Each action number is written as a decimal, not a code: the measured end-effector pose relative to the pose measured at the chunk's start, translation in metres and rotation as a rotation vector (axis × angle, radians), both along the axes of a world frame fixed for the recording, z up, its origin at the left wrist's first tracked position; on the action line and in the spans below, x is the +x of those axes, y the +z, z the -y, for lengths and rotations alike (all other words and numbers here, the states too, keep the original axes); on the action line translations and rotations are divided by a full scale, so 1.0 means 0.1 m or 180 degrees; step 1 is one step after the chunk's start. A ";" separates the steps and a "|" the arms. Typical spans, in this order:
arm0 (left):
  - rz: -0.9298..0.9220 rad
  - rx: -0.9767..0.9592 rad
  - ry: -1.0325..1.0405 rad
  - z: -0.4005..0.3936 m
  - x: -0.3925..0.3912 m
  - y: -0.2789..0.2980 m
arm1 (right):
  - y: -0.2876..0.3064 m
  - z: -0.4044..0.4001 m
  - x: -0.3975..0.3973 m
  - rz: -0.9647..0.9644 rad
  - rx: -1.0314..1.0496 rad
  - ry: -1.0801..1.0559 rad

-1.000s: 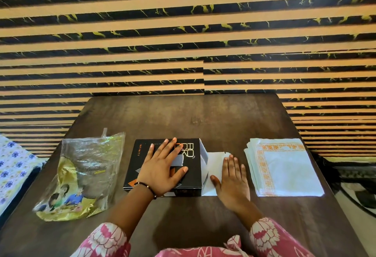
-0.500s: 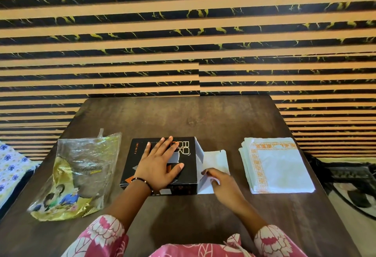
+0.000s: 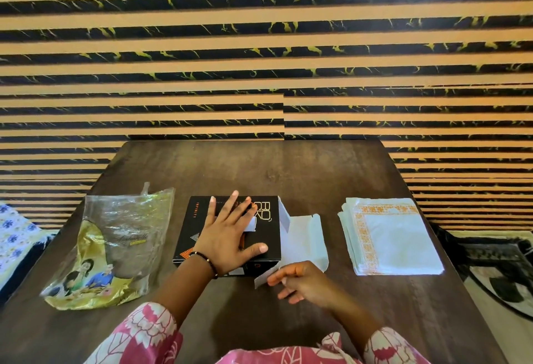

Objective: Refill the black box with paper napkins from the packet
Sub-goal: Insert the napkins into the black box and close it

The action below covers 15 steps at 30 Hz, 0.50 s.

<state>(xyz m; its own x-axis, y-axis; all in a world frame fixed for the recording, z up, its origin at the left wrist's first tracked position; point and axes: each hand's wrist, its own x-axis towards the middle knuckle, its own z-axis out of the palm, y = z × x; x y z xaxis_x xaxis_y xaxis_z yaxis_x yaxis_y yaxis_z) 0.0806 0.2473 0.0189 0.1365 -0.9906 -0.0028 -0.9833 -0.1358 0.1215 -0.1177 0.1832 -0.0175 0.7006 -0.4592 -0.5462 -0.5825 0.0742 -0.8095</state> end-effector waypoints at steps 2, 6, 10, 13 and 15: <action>0.0133 0.0181 -0.0014 -0.01 -0.06 0.01 | -0.01 -0.02 -0.01 0.0050 -0.0024 0.0000; 0.0219 0.0570 -0.0057 0.02 -0.25 -0.03 | -0.04 -0.05 0.03 0.0036 -0.0072 -0.0076; 0.0203 0.0510 -0.0084 0.04 -0.25 -0.10 | 0.00 0.00 0.05 0.0147 -0.0008 -0.0689; 0.0146 0.0369 -0.0070 0.01 -0.23 -0.14 | 0.05 0.13 0.07 0.0337 -0.0034 -0.1195; 0.0112 0.0337 -0.0051 0.02 -0.23 -0.15 | 0.08 0.19 0.14 0.0469 0.0005 -0.1293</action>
